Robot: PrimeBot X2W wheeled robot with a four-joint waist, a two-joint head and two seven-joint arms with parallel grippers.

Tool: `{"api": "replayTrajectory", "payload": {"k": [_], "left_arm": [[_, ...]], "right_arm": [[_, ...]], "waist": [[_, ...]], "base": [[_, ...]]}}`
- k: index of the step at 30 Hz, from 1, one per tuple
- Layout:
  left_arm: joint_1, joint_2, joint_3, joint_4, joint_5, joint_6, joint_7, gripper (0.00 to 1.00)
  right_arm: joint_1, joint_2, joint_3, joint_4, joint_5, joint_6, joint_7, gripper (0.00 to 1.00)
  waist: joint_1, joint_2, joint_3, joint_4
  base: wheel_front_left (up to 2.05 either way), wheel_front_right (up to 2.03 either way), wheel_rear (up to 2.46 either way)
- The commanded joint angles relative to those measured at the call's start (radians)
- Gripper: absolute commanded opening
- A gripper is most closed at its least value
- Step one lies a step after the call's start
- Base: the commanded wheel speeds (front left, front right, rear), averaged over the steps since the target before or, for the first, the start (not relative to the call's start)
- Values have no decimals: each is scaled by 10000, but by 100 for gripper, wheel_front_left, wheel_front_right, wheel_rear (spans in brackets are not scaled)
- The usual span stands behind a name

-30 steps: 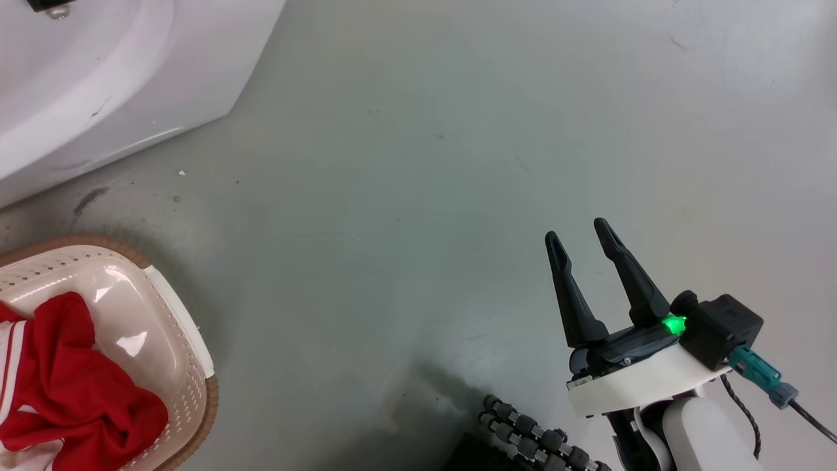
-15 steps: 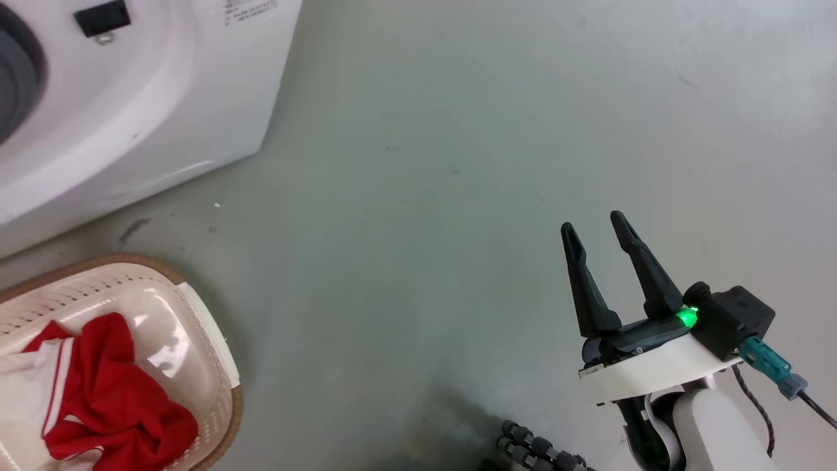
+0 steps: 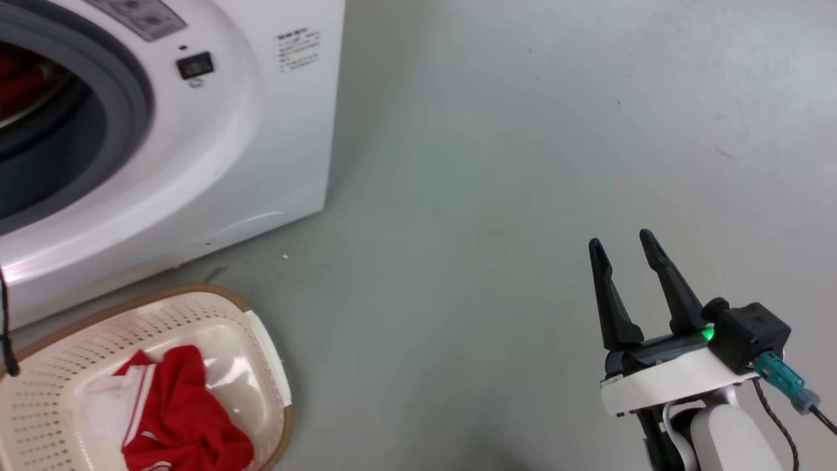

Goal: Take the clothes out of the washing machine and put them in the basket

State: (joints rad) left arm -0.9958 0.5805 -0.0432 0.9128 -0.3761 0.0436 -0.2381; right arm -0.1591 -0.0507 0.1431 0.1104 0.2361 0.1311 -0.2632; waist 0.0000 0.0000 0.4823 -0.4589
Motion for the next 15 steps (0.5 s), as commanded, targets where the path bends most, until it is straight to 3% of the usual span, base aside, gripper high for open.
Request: {"api": "replayTrajectory", "payload": {"k": [1, 15], "left_arm": [[248, -93, 3, -129, -23, -95, -96, 0], [2448, -787, -101, -2664, -143, 26, -255, 0]], "right_arm": [[116, 8, -35, 37, -99, -7, -8, 100], [598, 8, -437, -293, -517, -7, 528, 100]], "waist": [[0, 0, -488, 399], [0, 0, -2212, 1518]], "base": [[0, 0, 0], [0, 0, 0]]}}
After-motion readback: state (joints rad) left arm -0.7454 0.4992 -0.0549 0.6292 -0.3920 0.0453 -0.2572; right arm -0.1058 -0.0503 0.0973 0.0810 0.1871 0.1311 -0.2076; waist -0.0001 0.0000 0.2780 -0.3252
